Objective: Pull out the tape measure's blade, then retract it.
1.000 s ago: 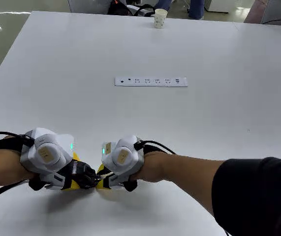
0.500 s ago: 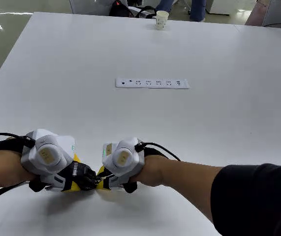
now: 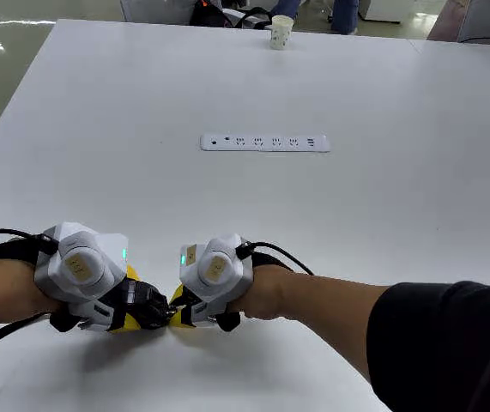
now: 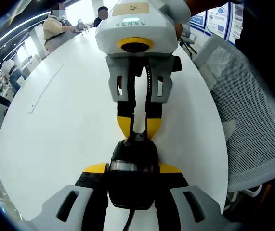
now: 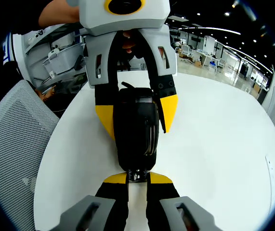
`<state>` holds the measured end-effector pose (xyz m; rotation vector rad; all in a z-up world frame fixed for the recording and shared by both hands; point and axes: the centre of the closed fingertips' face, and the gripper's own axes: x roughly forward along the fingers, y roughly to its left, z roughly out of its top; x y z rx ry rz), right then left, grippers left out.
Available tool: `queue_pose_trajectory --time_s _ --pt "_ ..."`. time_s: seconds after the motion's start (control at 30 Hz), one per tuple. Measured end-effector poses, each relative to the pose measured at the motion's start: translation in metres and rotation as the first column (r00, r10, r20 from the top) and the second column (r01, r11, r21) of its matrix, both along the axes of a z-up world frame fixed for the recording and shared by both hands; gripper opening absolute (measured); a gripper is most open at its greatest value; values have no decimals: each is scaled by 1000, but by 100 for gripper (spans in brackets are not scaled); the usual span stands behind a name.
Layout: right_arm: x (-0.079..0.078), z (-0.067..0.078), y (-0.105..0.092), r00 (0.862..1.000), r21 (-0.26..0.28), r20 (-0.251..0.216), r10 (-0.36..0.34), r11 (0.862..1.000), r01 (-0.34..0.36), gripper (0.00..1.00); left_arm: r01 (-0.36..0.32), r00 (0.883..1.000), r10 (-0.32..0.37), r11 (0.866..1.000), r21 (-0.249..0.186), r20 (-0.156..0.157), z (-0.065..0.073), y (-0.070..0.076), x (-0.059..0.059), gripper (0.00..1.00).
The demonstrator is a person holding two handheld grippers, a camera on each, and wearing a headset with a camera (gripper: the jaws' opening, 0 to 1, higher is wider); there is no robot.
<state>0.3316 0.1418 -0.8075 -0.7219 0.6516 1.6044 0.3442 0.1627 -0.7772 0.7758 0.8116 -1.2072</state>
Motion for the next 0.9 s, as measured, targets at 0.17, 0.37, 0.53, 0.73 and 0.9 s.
queue_pose_trajectory --time_s 0.17,0.37,0.53,0.73,0.9 --pt "2 -1 -4 1000 -4 -8 -7 1000 7 9 -4 1000 4 1000 0 1 1 0 -1 32" --pt "1 0 -7 1000 -7 -8 -10 1000 10 10 -8 1000 8 1000 3 0 0 0 -1 32" --pt "2 0 -9 1000 -20 0 -4 1000 4 10 -11 1000 11 1000 2 -3 0 0 0 32" --pt "3 0 -12 1000 -23 -4 -8 1000 8 10 -14 1000 14 1000 1 -4 0 0 0 32" --pt "3 0 -13 1000 -28 -2 -6 1000 6 10 -18 1000 18 1000 2 -2 1 0 -1 32"
